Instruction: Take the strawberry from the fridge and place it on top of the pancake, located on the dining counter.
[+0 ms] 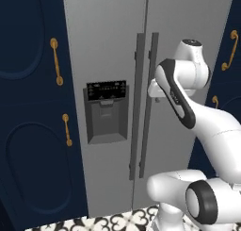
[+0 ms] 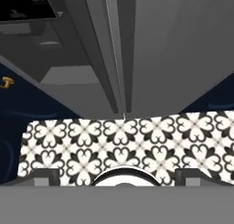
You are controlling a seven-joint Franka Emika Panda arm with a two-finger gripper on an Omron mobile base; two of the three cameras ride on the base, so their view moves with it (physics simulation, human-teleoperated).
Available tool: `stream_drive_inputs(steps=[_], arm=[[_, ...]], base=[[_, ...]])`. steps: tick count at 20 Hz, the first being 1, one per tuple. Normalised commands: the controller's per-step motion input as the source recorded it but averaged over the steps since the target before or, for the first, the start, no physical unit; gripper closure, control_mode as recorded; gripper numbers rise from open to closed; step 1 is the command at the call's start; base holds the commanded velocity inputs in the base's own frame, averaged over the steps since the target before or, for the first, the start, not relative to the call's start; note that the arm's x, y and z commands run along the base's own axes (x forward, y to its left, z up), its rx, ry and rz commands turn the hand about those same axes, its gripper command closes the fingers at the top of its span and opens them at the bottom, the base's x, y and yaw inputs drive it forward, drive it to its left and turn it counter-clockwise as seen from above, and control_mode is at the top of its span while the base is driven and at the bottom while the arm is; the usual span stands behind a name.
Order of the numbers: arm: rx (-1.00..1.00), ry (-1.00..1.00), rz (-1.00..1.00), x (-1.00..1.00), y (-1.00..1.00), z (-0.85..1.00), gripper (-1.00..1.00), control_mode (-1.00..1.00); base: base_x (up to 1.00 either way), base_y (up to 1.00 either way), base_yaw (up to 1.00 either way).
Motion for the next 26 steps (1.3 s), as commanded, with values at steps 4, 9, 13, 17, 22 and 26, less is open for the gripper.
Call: stream_drive_inputs(steps=[4,9,13,17,22,26], arm=[[0.0,0.0,0.0,0.0,0.0,0.0,-1.0,1.0],[-0.08,-0.25,0.0,0.46,0.01,0.05,-1.0,-1.0],[-0.09,-0.31,-0.03,0.68,0.0,0.02,-1.0,-1.0],[0.0,-0.33,0.0,0.87,-0.15,0.0,-1.0,-1.0],[0.0,-0.03,0.0,0.62,0.0,-0.08,-1.0,-1.0],[0.0,-0.1,0.0,0.22,-0.26,-0.01,-1.0,-1.0]], base=[[-0.01,0.04,0.0],[0.0,0.0,0.0],[0.0,0.0,0.0],[0.0,0.0,0.0],[0.0,0.0,0.0],[0.0,0.0,0.0]])
